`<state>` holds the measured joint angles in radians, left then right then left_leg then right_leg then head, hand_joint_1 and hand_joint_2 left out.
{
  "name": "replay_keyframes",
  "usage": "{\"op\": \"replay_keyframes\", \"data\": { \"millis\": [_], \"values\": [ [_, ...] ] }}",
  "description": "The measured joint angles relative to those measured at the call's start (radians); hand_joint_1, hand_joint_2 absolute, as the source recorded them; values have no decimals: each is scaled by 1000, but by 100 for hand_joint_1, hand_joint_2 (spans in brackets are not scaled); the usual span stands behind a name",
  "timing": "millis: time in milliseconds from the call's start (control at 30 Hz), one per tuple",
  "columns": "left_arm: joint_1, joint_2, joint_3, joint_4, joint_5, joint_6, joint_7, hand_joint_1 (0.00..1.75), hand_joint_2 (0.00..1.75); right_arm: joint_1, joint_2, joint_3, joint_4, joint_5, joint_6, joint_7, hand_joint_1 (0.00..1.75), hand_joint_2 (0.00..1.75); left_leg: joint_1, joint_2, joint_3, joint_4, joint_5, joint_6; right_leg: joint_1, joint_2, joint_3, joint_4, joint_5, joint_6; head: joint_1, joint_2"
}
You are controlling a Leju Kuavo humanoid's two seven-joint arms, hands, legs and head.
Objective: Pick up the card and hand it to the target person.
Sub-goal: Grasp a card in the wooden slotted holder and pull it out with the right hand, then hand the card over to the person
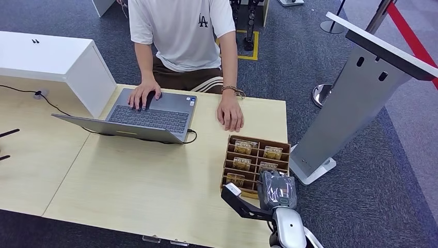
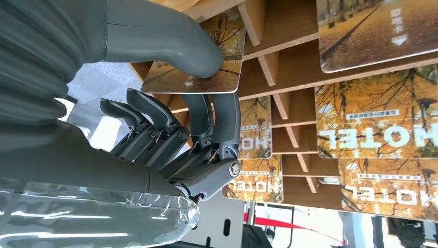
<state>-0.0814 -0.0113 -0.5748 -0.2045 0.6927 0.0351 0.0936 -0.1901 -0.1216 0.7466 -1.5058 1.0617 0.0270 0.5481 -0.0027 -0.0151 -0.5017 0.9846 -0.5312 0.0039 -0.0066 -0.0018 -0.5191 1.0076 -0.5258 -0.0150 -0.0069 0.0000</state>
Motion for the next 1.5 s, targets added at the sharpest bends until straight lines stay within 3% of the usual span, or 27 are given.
{"op": "replay_keyframes", "data": {
  "millis": [267,667,1067,1233,1500],
  "values": [
    [1,7,-7,1,13,5,-11,0,175,-8,-54,-111,-146,-18,64,18,175,175,0,0,-1,1,0,0,0,0,0,0,1,0,1,0],
    [1,18,-19,2,30,-14,-31,0,175,-77,-197,-296,-497,-367,88,22,175,175,0,0,-1,1,0,0,0,0,-1,0,1,0,-1,0],
    [0,25,-48,2,30,-25,-36,0,175,-83,-229,-334,-612,-861,24,-122,175,175,0,0,-1,1,0,0,0,0,-1,0,1,0,0,0],
    [0,29,-57,1,30,-28,-36,0,175,-84,-234,-334,-618,-934,22,-142,175,175,0,0,-1,1,0,0,0,0,-1,0,1,0,0,0],
    [-1,33,-69,2,30,-42,-36,0,175,-84,-244,-332,-619,-946,16,-143,171,175,0,0,-2,1,0,0,0,0,-1,0,1,0,0,0]
  ]
}}
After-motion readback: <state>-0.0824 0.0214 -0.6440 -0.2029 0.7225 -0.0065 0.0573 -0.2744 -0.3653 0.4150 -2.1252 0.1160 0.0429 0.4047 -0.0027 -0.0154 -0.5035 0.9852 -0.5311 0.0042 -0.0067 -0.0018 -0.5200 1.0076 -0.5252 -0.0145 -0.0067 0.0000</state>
